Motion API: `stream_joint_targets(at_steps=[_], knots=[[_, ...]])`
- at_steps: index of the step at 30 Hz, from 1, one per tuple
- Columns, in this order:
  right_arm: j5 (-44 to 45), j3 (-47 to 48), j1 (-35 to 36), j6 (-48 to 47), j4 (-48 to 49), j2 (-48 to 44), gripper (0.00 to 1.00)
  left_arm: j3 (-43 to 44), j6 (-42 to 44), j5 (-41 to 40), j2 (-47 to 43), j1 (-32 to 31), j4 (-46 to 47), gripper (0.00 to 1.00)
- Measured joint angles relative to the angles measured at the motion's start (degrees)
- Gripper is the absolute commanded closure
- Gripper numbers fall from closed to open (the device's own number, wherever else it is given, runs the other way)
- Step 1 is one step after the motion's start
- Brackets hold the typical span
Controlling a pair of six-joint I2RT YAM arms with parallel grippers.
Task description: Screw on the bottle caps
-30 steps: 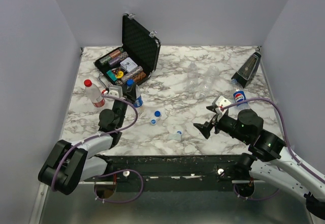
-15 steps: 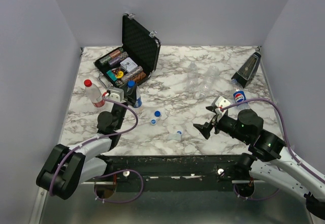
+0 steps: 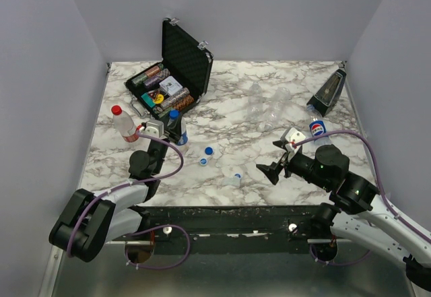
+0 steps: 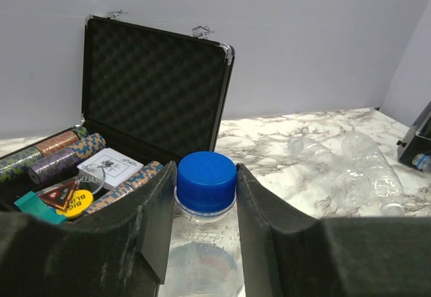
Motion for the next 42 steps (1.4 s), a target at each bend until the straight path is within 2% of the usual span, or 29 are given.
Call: stream_joint_targets(at_steps=[4, 17, 19, 25, 28, 31, 34, 36, 38, 42], knots=[[-0.26, 0.00, 0.00, 0.00, 0.00, 0.00, 0.01, 0.00, -0.09, -0.02, -0.11, -0.15, -0.26, 0.38], [-1.11, 0.00, 0.00, -0.02, 0.02, 0.02, 0.01, -0.15, -0.35, -0.52, -1.95, -0.17, -1.70, 0.09], [-1.11, 0.00, 0.00, -0.02, 0.02, 0.00, 0.01, -0.17, -0.52, -0.70, -2.99, -0.17, -2.19, 0.01], [-1.05, 0.00, 0.00, 0.00, 0.02, -0.61, 0.01, -0.17, -1.33, -1.60, -10.47, -0.17, -7.58, 0.01], [-0.55, 0.00, 0.00, 0.02, 0.02, -1.16, 0.00, 0.09, -2.32, -2.78, -18.08, -0.17, -14.12, 0.01], [1.40, 0.00, 0.00, 0.20, 0.02, -1.90, 0.00, 2.58, -4.02, -4.31, -25.97, -0.26, -24.46, 0.01], [4.79, 0.02, 0.00, 0.76, -0.02, -2.80, 0.00, 8.07, -5.70, -5.97, -33.51, -0.28, -36.65, 0.01], [8.24, 0.02, 0.00, 1.33, -0.04, -3.93, 0.00, 10.43, -6.58, -6.95, -35.82, -0.28, -41.00, 0.01], [12.22, 0.02, 0.00, 1.86, -0.07, -5.49, 0.00, 16.37, -7.13, -8.09, -40.50, -0.28, -51.65, 0.01], [20.90, 0.00, 0.00, 3.26, 0.02, -10.25, 0.00, 25.22, -6.80, -9.70, -43.85, -0.28, -66.36, 0.01]])
